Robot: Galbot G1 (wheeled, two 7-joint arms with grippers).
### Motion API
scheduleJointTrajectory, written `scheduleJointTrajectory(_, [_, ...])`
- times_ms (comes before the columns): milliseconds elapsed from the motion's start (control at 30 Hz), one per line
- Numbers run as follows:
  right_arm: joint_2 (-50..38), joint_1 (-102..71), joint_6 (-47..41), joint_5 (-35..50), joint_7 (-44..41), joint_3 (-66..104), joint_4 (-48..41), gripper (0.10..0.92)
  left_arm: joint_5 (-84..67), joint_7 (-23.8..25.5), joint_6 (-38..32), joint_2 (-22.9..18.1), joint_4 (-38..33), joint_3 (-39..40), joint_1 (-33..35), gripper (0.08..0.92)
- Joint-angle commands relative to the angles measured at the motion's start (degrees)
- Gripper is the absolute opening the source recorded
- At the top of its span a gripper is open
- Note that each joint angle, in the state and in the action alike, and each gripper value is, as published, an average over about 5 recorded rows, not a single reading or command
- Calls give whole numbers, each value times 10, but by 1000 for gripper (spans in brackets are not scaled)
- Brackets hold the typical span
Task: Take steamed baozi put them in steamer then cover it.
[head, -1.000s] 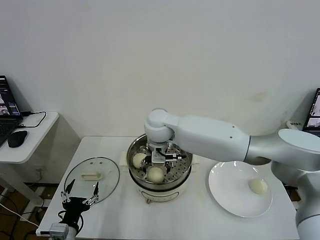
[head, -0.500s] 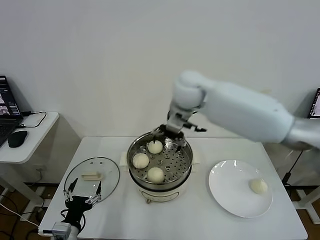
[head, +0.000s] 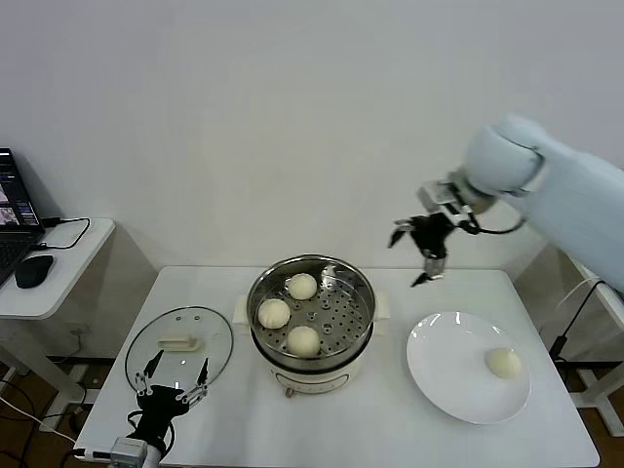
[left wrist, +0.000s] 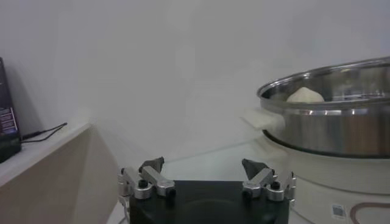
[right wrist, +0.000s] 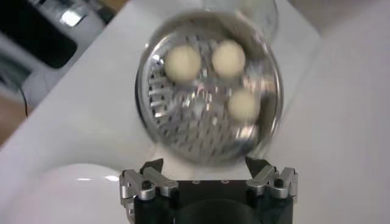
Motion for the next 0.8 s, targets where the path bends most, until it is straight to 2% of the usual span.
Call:
scheduleJointTrajectory(33, [-118,-180,-41,-98,-7,124,0,823,5,-1,0,1,0,8,3,823])
scheduleJointTrajectory(333, [-99,-354,42,-237,7,238,-57,823,12,-1,0,-2,-3,14,14,823])
scheduleJointTrajectory(800, [-41,-423,119,-261,13,283,-162,823,20,0,1,5,17,13,14,823])
